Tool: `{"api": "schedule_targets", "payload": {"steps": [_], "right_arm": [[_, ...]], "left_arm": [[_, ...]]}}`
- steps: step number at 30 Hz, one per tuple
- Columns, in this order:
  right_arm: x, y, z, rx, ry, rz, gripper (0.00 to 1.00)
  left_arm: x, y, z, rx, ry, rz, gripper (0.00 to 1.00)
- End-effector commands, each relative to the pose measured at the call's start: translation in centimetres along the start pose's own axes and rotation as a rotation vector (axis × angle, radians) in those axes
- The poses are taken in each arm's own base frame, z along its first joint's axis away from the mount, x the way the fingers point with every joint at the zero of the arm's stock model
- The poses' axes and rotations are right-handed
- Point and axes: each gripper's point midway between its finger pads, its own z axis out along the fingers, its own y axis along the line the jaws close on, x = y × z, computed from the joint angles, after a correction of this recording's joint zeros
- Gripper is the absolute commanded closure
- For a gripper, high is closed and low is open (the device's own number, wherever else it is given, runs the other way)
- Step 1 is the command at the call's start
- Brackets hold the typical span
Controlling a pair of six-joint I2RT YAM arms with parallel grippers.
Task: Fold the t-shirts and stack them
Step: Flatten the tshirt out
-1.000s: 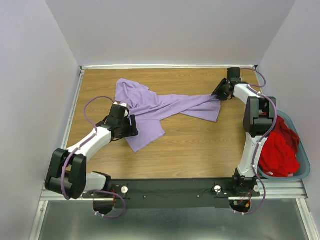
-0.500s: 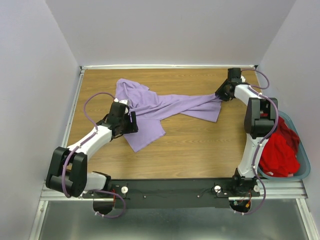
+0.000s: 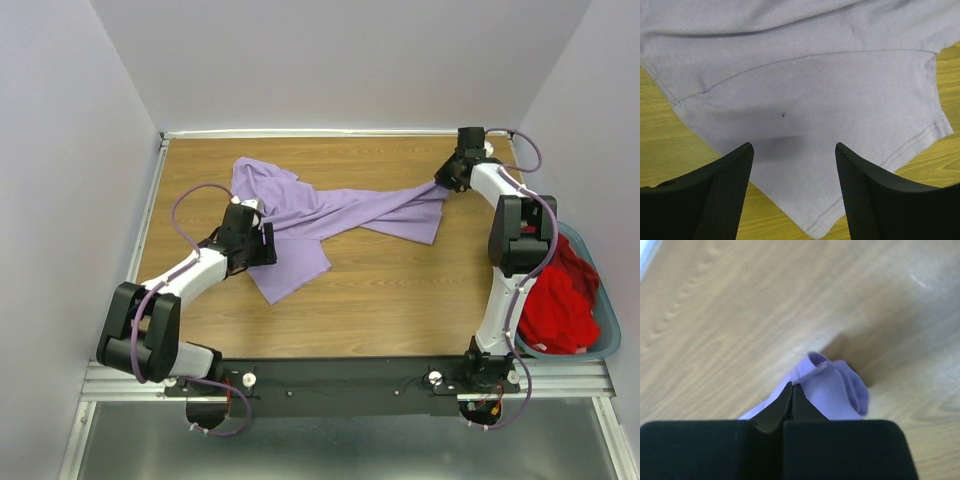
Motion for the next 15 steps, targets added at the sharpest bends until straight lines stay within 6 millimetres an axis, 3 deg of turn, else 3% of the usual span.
{"api": "schedule_targets", "payload": {"steps": [1, 6, 8, 10, 15], "right_arm": [[-3.1, 3.2, -1.7, -0.099, -0.053, -0.017, 0.99], [-5.8, 8.4, -5.3, -0.281, -0.083, -0.073, 0.99], [-6.9, 9.6, -6.6, -0.321, -0.109, -0.096, 1.0], [-6.7, 12.3, -8.1, -0.391, -0.112, -0.13, 1.0], [-5.6, 15.9, -9.7, -0.491, -0.1, -0.209, 1.0]], "left_arm": [[-0.9, 1.0, 0.2, -0.055, -0.027, 0.01, 0.25], [-1.0, 1.0, 0.2, -0.058, -0.03, 0.01, 0.25], [-0.8, 1.1, 0.3, -0.058, -0.023, 0.009, 0.25], [-0.6, 1.0, 0.4, -0.054, -0.014, 0.009, 0.25], [-0.6, 0.9, 0.4, -0.05, -0.01, 0.01, 0.25]]}}
